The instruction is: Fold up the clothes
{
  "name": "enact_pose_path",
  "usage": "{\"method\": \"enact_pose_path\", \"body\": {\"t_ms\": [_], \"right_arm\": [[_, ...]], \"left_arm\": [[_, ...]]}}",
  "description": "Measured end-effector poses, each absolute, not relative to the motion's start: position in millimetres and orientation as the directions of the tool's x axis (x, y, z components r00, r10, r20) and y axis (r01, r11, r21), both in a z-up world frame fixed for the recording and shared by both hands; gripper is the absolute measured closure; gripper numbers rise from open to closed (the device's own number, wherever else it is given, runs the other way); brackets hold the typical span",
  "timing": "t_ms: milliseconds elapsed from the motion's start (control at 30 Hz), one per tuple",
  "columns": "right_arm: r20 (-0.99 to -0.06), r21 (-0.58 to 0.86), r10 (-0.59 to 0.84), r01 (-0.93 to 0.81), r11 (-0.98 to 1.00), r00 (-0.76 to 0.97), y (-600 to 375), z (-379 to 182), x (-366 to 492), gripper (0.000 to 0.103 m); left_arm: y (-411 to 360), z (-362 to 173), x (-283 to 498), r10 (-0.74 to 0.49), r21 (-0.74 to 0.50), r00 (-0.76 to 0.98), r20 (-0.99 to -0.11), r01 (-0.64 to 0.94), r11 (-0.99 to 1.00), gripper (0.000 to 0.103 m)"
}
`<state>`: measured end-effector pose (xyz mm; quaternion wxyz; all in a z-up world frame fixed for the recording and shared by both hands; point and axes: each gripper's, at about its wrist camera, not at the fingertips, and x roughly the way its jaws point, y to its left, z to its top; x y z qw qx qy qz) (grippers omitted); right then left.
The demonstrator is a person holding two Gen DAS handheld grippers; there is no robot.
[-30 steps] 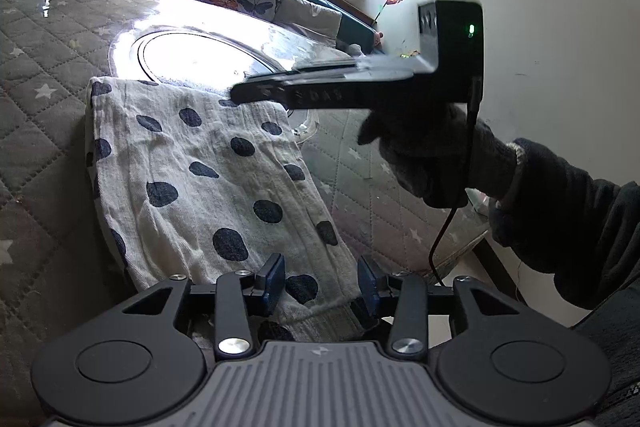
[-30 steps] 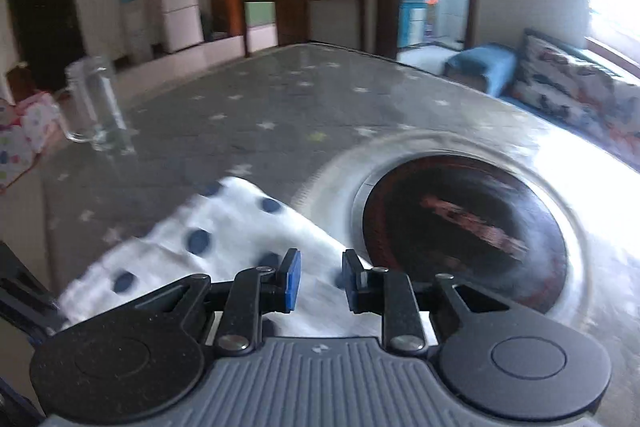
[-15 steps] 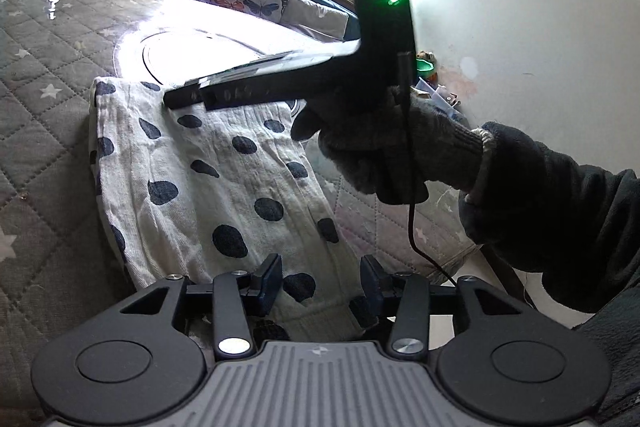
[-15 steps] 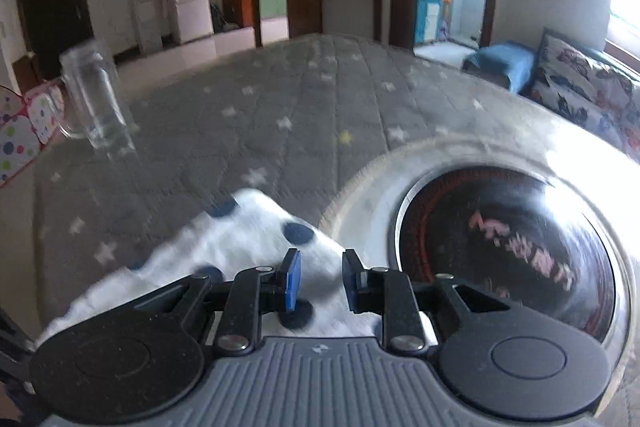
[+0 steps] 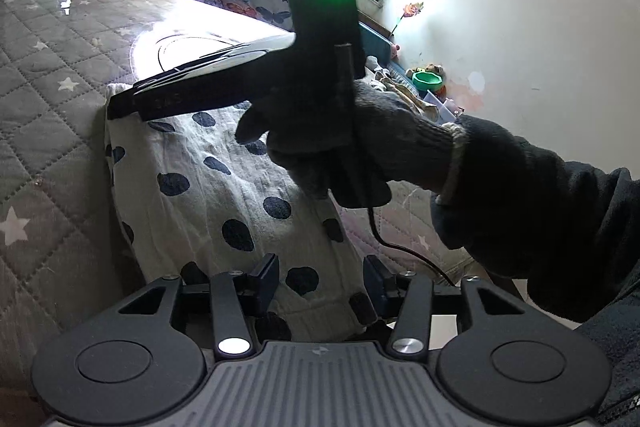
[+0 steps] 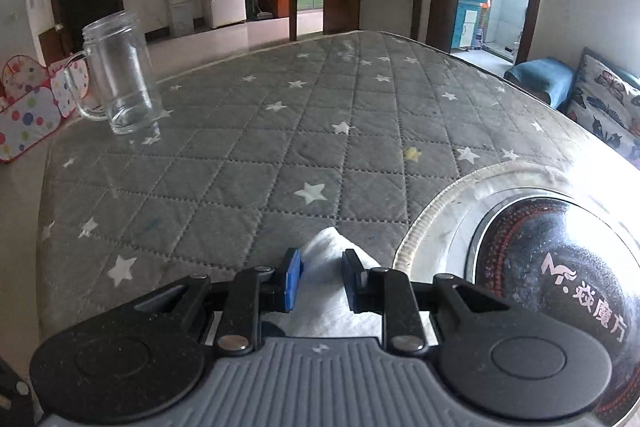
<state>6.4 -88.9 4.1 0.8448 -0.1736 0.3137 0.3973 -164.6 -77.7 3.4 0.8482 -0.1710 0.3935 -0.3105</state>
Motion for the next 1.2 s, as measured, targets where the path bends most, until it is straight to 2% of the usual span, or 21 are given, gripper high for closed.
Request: {"method": "enact_pose_path", "body": {"t_ms": [300, 700, 867, 1100, 1200], "right_arm": [[-0.652, -0.015, 0.589, -0.785, 0.619, 0.477, -135.5, 32.8, -14.5, 0.079], [-0.696, -0.031, 0.527, -0.754, 0.657, 0.488, -195.5, 9.3, -64.9, 0.079], [-0.699, -0.037, 0.51, -0.738, 0.674, 0.501, -211.5, 11.6, -76.5, 0.074], [-0.643, -0.08, 0.509, -0.711, 0.698, 0.572, -210.0, 23.6, -63.1, 0.073], [-0.634, -0.075, 0.493, -0.681, 0.728, 0.597, -208.3, 18.3, -46.4, 0.073]], "left_arm": [[-66.2, 17.1, -166.0, -0.656, -0.528, 0.54, -0.527, 0.397, 0.751, 0.048], [-50.3, 16.9, -131.6, -0.604, -0.509, 0.601, -0.524, 0.347, 0.787, 0.048], [-41.9, 6.1, -118.9, -0.594, -0.518, 0.585, -0.552, 0.317, 0.794, 0.047], [-39.3, 19.6, -101.9, -0.607, -0.538, 0.63, -0.484, 0.333, 0.774, 0.047], [-38.4, 13.3, -84.2, -0.586, -0.546, 0.639, -0.498, 0.294, 0.785, 0.047]]}}
